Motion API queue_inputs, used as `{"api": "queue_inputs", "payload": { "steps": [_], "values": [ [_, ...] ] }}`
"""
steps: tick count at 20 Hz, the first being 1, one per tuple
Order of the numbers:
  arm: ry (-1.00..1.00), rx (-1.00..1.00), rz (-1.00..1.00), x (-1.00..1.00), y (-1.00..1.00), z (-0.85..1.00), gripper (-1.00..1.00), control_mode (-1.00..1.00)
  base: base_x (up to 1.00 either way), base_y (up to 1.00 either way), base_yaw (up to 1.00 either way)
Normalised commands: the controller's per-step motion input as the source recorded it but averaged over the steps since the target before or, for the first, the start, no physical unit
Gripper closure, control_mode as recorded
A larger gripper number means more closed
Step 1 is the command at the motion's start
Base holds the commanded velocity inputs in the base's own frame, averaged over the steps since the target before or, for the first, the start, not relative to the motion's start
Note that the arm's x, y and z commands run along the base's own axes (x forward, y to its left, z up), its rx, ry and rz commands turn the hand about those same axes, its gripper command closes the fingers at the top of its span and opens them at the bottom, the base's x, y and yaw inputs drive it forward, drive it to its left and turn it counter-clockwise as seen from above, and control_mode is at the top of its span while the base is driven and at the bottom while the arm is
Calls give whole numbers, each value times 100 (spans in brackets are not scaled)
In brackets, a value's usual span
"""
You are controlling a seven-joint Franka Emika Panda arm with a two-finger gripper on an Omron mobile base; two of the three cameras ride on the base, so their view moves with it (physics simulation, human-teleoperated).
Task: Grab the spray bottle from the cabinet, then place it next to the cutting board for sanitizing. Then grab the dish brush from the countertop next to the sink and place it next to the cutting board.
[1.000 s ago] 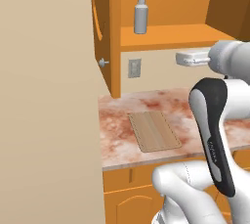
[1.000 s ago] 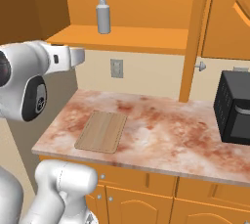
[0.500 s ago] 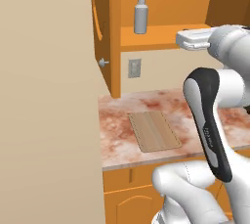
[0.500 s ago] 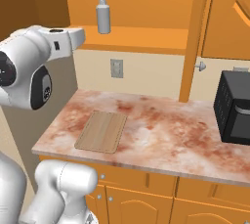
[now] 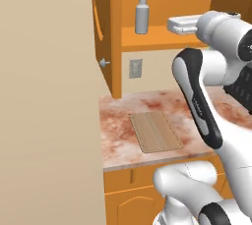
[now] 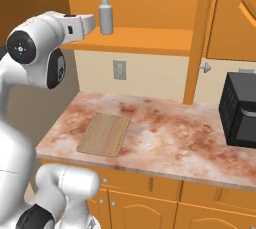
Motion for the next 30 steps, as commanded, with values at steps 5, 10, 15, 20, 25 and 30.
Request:
{"api": "queue_inputs", "payload": {
  "steps": [5, 10, 15, 20, 25, 30],
  "values": [
    [0, 0, 0, 81, 4, -1, -100, -100, 0, 0, 0],
    [0, 0, 0, 79, 8, 0, -100, -100, 0, 0, 0],
    [2, 0, 0, 73, 3, 0, -100, -100, 0, 0, 0],
    [3, 0, 0, 63, 0, 0, -100, -100, 0, 0, 0],
    [2, 0, 0, 52, 1, 0, -100, -100, 0, 0, 0],
    [8, 2, 0, 58, 7, 0, -100, -100, 0, 0, 0]
  ]
}}
